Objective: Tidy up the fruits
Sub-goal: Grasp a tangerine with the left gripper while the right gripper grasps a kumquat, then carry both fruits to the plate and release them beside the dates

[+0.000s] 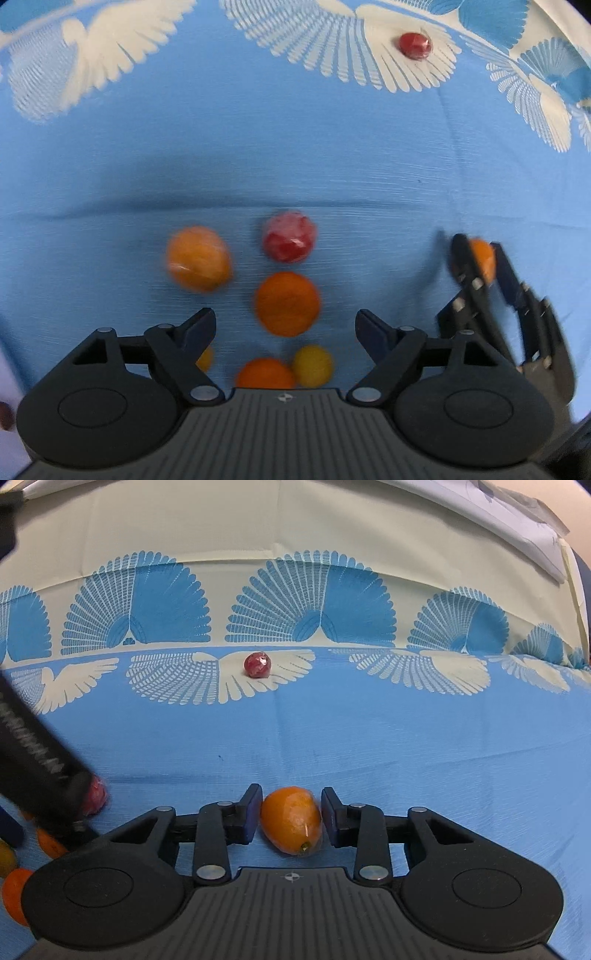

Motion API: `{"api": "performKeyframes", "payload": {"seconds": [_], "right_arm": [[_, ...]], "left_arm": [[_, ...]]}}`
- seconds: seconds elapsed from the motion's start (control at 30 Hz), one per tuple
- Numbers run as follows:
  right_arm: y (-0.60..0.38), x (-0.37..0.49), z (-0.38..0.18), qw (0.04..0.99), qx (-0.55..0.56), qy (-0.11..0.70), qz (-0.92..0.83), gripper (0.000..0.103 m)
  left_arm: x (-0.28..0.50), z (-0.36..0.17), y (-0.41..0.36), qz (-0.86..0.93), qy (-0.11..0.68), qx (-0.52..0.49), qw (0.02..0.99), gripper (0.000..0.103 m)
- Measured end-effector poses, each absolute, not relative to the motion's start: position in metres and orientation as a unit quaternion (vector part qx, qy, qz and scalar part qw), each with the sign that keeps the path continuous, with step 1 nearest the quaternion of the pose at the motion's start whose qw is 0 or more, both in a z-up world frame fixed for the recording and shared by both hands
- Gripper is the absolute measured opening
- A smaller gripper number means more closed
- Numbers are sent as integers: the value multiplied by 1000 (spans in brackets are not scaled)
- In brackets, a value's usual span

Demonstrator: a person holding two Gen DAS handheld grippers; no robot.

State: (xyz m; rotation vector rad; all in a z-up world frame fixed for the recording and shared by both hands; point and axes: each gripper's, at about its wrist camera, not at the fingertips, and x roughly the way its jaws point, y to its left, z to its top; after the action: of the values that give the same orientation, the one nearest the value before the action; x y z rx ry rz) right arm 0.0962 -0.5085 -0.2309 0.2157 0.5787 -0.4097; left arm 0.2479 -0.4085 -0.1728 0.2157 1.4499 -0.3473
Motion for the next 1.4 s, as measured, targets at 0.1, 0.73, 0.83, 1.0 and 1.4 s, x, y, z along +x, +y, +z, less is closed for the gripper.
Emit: {"api": "performKeyframes", "payload": {"seconds": [0.1,0.73,0.83,1.0,1.4], "right_arm": [[-510,97,-232,931,109,285,-201,39],[-471,-1,-133,923,108,176,-325,34],[-424,-45,-102,939,118,174,-271,34],[-344,-94,-72,950,155,227,-147,34],[-209,-133,-4,965,97,242,9,34]], "left_arm": [[249,-179,-413,-146,664,96,727,87],[207,-16,-270,-153,538,89,824,38],[196,6,-213,-118,529,86,836,38],[161,25,-124,-82,534,62,839,38],[50,27,-21,-111,514,22,850,38]]}}
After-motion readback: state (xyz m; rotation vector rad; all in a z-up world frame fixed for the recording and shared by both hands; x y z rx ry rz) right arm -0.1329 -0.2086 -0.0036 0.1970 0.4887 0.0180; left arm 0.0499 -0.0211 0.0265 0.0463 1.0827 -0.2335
